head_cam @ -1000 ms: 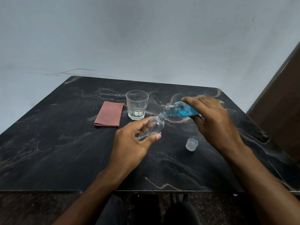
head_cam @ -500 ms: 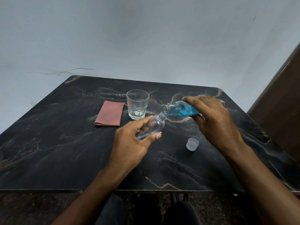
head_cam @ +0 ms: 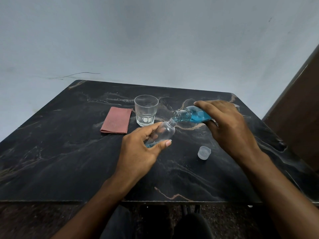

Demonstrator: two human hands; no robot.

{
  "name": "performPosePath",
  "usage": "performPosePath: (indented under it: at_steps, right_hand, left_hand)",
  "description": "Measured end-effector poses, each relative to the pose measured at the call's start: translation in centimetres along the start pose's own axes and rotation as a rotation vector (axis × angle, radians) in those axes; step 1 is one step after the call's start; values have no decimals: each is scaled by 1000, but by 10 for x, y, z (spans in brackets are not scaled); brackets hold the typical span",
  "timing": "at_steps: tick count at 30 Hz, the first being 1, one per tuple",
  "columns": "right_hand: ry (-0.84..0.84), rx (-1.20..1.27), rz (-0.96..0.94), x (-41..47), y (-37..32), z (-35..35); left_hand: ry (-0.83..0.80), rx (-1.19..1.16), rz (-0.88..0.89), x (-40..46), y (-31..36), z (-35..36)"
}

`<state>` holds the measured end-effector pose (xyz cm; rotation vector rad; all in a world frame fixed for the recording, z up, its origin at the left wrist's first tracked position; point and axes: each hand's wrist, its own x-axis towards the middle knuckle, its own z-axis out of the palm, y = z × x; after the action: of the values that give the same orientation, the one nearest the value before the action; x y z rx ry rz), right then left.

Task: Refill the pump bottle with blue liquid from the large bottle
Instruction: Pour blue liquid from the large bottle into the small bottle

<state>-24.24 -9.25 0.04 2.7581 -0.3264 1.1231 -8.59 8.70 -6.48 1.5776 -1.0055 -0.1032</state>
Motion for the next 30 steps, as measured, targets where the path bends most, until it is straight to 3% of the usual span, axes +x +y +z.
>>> performPosePath:
  at_steps: [30]
  right_hand:
    - [-6,-25,-14,2,-1,-4]
  left_hand:
    - [7,8,12,2,-1,-2]
